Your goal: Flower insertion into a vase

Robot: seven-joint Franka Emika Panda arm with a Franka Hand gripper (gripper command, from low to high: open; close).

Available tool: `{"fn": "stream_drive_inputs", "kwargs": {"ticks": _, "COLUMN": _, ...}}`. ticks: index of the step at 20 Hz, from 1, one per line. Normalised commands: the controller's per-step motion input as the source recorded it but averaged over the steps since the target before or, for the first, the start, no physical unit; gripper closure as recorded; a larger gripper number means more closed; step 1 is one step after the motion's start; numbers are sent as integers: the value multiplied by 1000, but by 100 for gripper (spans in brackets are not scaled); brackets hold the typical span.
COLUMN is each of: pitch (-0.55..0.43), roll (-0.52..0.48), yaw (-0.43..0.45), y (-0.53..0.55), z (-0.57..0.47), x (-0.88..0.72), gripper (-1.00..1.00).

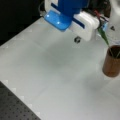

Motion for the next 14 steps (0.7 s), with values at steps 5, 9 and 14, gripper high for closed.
{"fn": "stream_drive_inputs", "kwargs": {"ticks": 5, "pitch": 34, "roll": 187, "yaw": 37, "y": -192, "z": 25, "x": 8, "gripper": -100}}
{"fn": "stream_drive_inputs", "kwargs": {"ticks": 9, "pitch": 67, "roll": 233, "yaw": 8, "y": -121, "z": 29, "x": -26, "gripper": -100}}
{"fn": "stream_drive_inputs", "kwargs": {"ticks": 14, "pitch": 65, "roll": 210, "yaw": 10, "y": -99, "z": -75, "x": 12, "gripper": -100}}
